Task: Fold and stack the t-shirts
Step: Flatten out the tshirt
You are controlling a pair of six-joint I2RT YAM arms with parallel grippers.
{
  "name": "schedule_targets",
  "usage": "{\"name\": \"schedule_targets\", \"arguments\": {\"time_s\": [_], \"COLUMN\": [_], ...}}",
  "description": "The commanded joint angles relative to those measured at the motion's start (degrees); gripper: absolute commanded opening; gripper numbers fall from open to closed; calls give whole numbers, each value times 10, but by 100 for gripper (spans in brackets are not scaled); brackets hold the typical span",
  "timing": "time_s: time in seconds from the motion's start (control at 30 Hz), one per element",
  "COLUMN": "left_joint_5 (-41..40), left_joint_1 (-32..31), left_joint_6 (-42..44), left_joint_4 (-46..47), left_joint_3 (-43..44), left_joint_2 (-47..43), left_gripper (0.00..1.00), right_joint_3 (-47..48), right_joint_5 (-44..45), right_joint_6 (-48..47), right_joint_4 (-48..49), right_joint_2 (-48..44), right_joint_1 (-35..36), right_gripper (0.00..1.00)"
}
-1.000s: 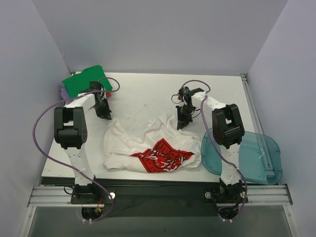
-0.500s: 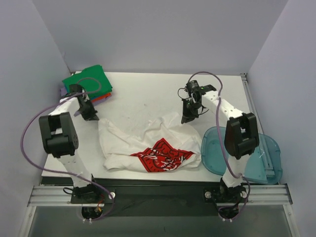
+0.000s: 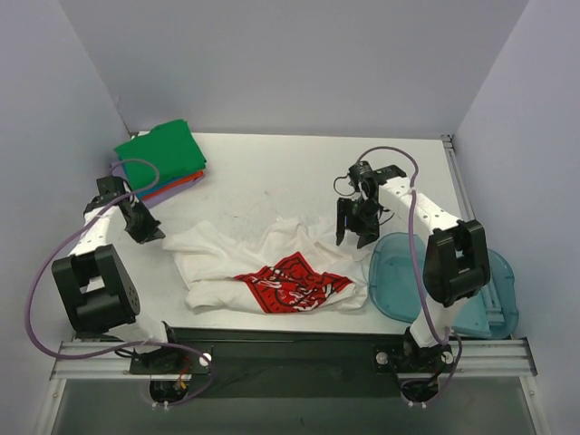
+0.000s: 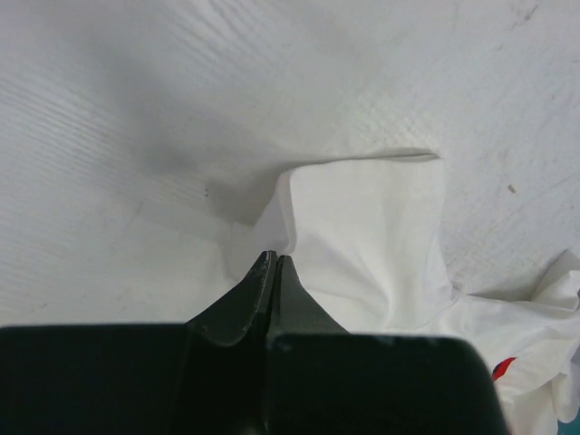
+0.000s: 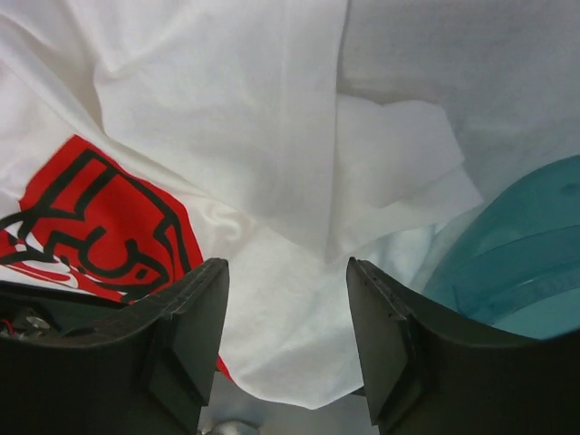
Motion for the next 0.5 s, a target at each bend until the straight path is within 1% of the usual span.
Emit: {"name": "schedule_targets", "arguments": {"time_s": [0.0,0.07,0.13,0.2,0.23,0.27,0.37,0.47], "left_joint_5": [9,12,14,17,19,20,20,17], "left_joint_1": [7,9,10,11,10,10,11,12], "left_joint_6": [-4,-5,-7,-9,-11,-14,-14,-12], "left_joint_4": [-3,-5,-3,-4,-5,-7,-11,-19], "left_joint_3": [-18,-28,-35,-41,-42,-42,-44,-41], "left_joint_2": [-30,-41,-50,-53,-56,-57,-63,-66], "left_gripper": [0,0,0,0,0,0,0,0], "right_joint_3": [92,129,179,217,227,235,253,262], "right_joint_5": [34,36,38,38,38,37,32,25], "right_joint_6": [-18,-22,-23,-28,-30,-30,-32,-35], "right_joint_4": [-35,-35,-34,-34,-34,-35,-32,-26], "right_joint_2": [30,52,90,134,148,162,205,242], "right_joint_1": [-19,-38,-47,-57,-59,-61,-64,-64], "right_gripper": [57,57,55,49,47,42,36,33]}}
